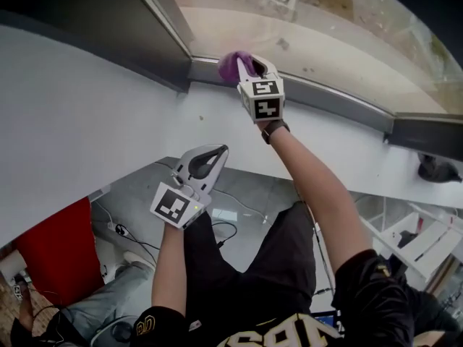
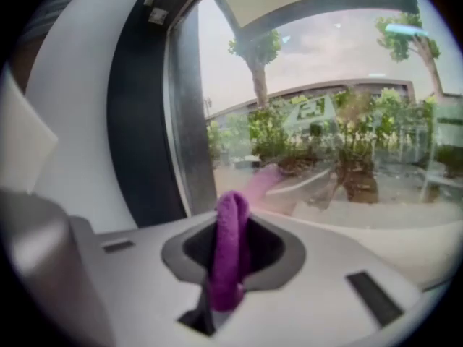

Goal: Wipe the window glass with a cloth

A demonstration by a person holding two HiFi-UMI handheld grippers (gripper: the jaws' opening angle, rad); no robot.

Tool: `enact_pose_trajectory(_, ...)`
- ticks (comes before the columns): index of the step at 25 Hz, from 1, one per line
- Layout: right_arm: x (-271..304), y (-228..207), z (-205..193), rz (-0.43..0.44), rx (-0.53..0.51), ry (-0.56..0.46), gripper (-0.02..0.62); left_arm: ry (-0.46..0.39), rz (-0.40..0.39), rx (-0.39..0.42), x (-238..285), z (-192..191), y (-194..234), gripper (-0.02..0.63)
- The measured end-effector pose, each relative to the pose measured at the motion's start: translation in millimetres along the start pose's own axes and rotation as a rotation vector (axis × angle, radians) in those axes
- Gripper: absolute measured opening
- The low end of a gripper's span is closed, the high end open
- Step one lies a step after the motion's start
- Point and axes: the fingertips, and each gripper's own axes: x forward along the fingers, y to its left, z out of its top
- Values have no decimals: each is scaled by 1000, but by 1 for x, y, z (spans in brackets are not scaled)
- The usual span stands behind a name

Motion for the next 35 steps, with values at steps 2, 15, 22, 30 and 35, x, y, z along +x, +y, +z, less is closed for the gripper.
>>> enact_pose_trajectory(2,-36,-49,-13,-54,2,18,74,-19,-49,-8,26,3,-24,9)
enact_pose_trajectory(15,-305,-410,-107,-523,107,135,74,24,-384,17,219,-19,-225,9)
enact_pose_trajectory(22,-367,-482,-143,-732,264,146,74,37,-405,16,238,-30,-254,9)
enact_pose_trajectory(30,-269,-330,-116,-435,214,97,74,73,-312,8,182,-37,-196,9)
enact_pose_trajectory(35,-142,-129,-53,-50,73,9,74,97,-215,20,107,-43,-121,9)
